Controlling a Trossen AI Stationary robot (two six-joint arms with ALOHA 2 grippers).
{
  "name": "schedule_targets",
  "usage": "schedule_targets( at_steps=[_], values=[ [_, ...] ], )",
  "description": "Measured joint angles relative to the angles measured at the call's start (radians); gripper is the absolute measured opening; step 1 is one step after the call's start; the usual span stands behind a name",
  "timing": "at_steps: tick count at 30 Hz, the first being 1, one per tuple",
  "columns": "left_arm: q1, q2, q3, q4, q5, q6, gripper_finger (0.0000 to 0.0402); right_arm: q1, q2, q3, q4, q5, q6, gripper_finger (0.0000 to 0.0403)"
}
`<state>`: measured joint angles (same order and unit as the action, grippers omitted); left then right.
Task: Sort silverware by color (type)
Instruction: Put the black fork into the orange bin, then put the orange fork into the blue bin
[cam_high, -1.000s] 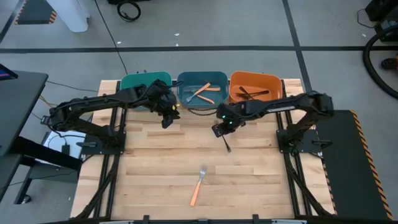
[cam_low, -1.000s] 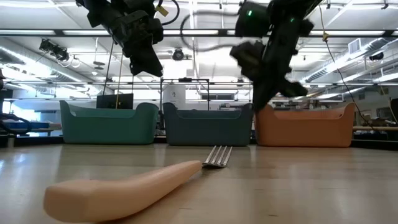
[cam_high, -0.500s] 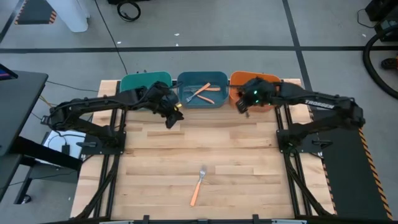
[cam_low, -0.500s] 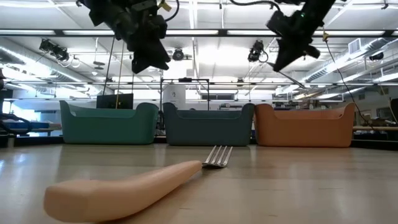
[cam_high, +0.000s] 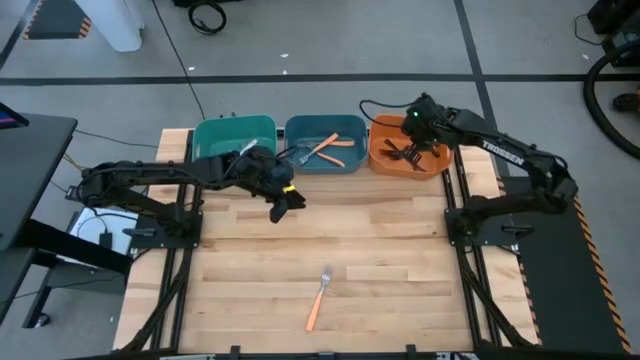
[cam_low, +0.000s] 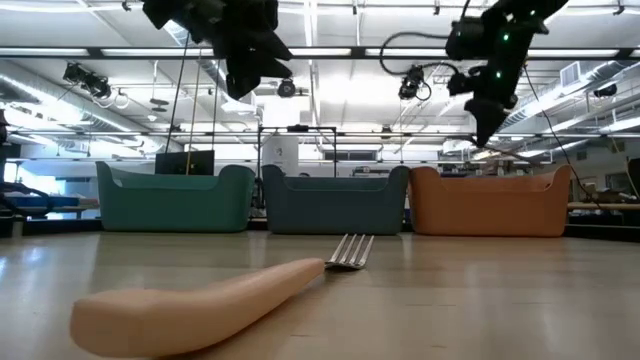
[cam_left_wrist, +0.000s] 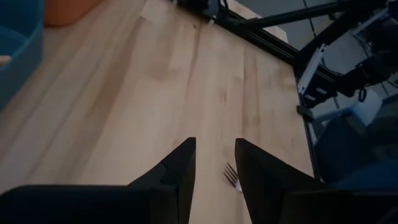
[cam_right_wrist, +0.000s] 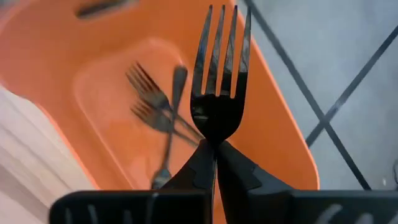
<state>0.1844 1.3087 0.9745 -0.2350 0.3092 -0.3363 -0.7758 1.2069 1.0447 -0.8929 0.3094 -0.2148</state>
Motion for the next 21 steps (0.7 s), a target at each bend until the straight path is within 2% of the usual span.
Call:
schedule_targets(
  at_steps=[6, 11, 18, 21],
  values=[
    [-0.039, 0.000, 0.000, -0.002, -0.005, -0.042, 0.0121, -0.020, 0.075, 0.000, -0.019, 0.030, -0.055, 0.0063],
    [-0.066, 0.018, 0.000, -0.003, -0.050, -0.130, 0.0121, -0.019, 0.112, 0.000, -0.018, 0.049, -0.088, 0.0089],
    [-0.132, 0.087, 0.000, 0.024, -0.056, -0.289, 0.0121, -0.008, 0.090, 0.000, -0.034, 0.181, -0.086, 0.0097],
    [-0.179, 0.128, 0.000, 0.067, -0.055, -0.340, 0.0121, -0.003, 0.053, 0.000, -0.053, 0.201, -0.083, 0.0097]
  ],
)
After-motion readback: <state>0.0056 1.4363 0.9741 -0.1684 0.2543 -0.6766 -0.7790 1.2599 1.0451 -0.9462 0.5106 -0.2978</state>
